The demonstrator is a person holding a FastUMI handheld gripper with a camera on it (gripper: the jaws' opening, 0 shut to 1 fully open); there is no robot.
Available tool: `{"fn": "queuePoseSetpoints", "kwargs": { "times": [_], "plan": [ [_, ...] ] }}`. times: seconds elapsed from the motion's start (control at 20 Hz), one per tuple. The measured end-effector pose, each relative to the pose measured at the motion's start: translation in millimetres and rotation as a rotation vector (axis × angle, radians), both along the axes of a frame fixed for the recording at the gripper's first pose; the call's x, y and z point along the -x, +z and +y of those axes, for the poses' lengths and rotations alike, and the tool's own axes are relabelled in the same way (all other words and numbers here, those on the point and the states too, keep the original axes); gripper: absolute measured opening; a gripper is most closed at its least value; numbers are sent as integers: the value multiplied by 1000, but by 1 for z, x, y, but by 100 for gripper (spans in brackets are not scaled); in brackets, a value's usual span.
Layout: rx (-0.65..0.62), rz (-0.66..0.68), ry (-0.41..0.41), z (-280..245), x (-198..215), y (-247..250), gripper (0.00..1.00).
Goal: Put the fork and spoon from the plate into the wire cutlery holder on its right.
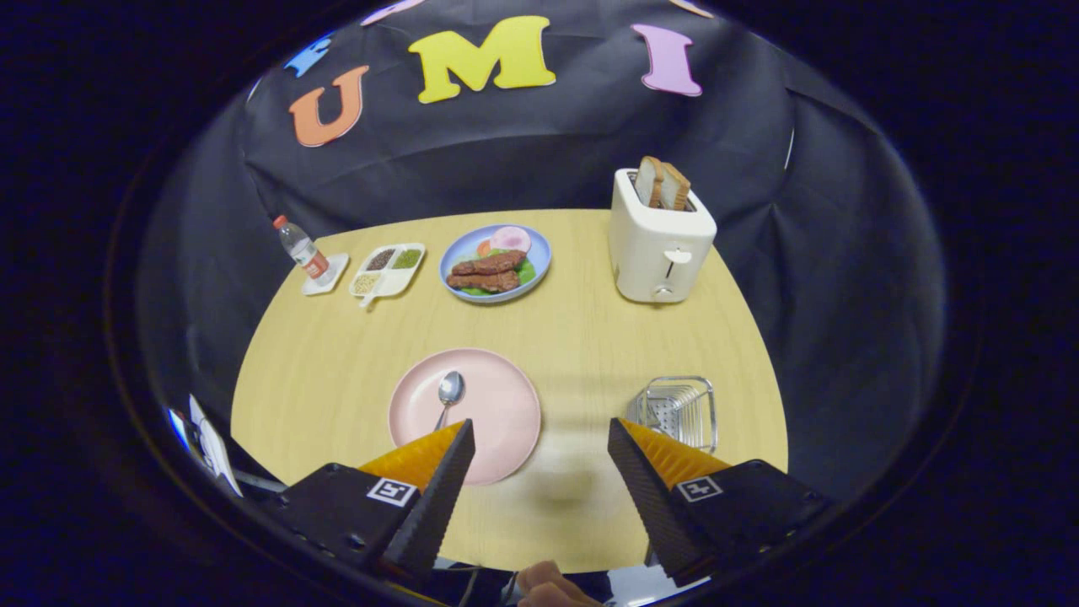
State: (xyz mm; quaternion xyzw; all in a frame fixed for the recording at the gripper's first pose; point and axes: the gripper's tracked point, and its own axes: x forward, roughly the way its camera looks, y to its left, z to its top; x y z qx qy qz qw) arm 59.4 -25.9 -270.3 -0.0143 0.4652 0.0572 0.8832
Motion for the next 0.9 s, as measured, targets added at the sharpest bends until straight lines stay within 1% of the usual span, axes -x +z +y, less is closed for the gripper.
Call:
{"fn": "queuePoseSetpoints", "kwargs": {
  "times": [0.1, 0.3, 0.45, 0.55, 0.7, 0.75, 0.9],
  "plan": [
    [-3, -21, 10, 18, 6, -13, 95],
    [-3, -49, -9, 53, 11, -41, 96],
    [-18, -12, 18, 83, 22, -68, 96],
    [8, -2, 30, 95, 25, -84, 96],
    [23, 15, -6, 107, 23, -107, 94],
    [10, 33, -23, 113, 24, -115, 92],
    [-3, 51, -58, 126, 18, -133, 76]
  ]
}}
